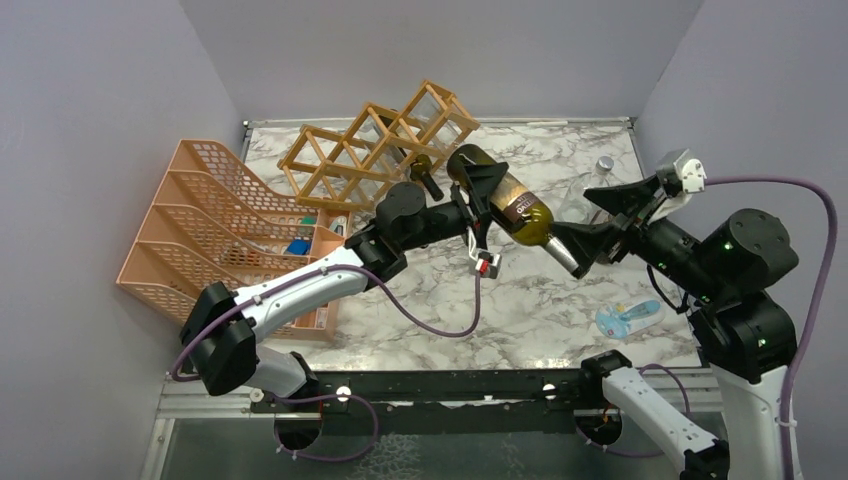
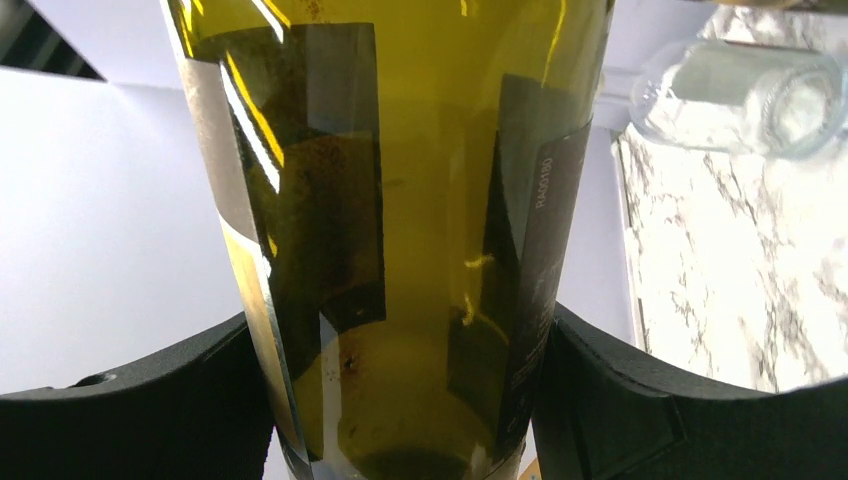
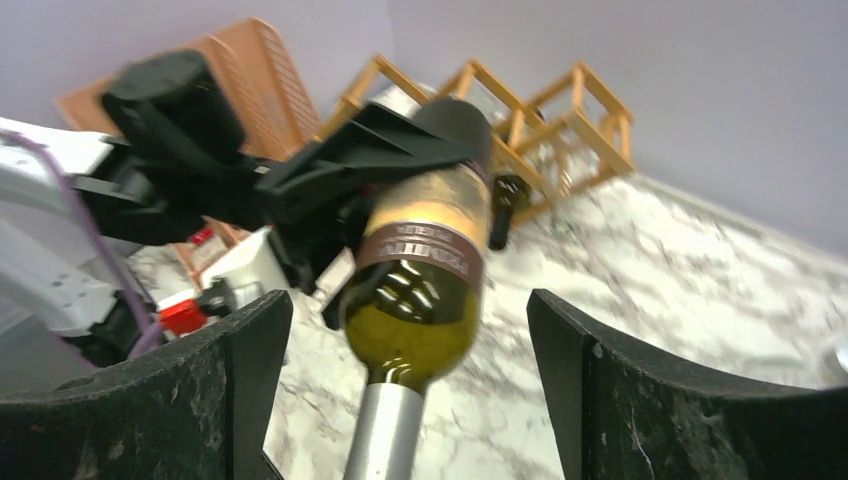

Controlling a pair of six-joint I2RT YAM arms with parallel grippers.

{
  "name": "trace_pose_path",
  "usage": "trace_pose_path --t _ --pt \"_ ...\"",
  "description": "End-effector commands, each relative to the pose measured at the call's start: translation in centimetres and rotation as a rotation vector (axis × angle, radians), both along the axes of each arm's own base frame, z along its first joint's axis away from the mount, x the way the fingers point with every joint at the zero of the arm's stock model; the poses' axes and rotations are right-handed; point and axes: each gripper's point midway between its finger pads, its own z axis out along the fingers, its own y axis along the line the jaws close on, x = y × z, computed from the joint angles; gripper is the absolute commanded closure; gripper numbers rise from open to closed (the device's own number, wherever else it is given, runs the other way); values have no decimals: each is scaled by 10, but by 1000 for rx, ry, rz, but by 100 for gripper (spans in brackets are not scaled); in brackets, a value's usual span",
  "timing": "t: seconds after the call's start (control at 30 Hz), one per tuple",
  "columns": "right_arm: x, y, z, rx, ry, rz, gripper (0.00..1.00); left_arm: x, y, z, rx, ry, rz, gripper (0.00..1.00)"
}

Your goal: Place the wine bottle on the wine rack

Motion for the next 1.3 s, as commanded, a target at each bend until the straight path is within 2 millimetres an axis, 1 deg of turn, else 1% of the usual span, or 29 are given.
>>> trace_pose_path --t 0.0,0.1,0.17,0.27,0.33,0.47,0.6,0.7,0.83,0.9,1.03,1.2,1.27 --pt "21 -27 -49 -76 155 -196 11 -6 -2 16 79 -193 -3 100" --pt "24 -25 -80 -123 265 -185 15 0 -1 7 124 -223 30 100" --pt "18 -17 -97 -154 320 -122 18 1 0 3 143 -234 37 100" --pt "7 -6 -113 -155 364 -39 19 2 0 -2 173 -237 40 100" --pt "3 -4 -124 -165 399 -17 19 4 0 -6 193 -245 48 100" --pt "9 -8 -147 -173 481 -59 21 6 1 -3 197 -263 63 100" --pt "12 -5 -169 -181 567 -58 28 5 1 -2 207 -294 63 100" --pt "12 5 -177 -160 601 -7 32 5 0 -1 211 -309 62 100" --pt "11 17 -184 -121 625 52 34 6 -1 1 211 -313 64 100" --pt "13 20 -191 -113 642 67 36 6 -2 2 209 -312 63 100" --pt "19 26 -196 -109 659 89 42 5 -4 2 210 -312 61 100" --pt "21 33 -203 -90 693 125 44 2 -5 6 195 -284 64 100" --pt "21 34 -207 -85 707 124 47 4 -4 7 191 -276 73 100"
